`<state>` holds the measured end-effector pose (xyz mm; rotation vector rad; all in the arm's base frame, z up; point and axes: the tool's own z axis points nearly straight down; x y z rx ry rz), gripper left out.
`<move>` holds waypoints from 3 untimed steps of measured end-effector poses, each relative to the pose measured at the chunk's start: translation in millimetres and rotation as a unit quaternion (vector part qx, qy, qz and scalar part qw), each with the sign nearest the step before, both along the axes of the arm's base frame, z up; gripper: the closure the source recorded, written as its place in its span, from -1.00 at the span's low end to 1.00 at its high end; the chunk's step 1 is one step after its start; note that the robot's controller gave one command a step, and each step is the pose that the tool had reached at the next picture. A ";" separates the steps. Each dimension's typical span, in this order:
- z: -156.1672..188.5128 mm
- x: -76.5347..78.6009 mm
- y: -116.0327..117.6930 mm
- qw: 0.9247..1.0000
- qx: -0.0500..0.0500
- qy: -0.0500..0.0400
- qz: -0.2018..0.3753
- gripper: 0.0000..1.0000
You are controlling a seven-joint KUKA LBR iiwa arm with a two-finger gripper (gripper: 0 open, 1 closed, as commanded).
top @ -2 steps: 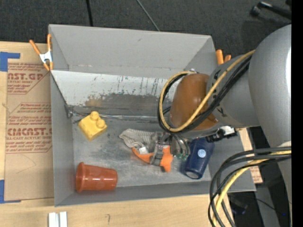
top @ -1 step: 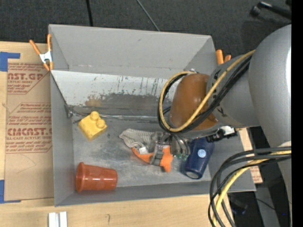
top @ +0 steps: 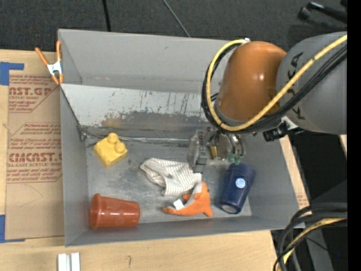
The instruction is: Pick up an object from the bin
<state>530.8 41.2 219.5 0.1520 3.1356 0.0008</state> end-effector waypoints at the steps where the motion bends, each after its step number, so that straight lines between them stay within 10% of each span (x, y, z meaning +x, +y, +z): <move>1: 0.0 0.0 -0.1 1.000 0.000 0.000 0.000 1.00; 2: -36.8 -7.6 43.0 1.000 0.000 0.001 0.025 -1.00; 3: -36.7 -7.6 42.7 1.000 0.000 0.001 0.025 -1.00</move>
Offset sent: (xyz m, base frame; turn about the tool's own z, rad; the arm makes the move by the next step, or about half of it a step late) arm -0.0073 0.0419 -0.0361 -0.0482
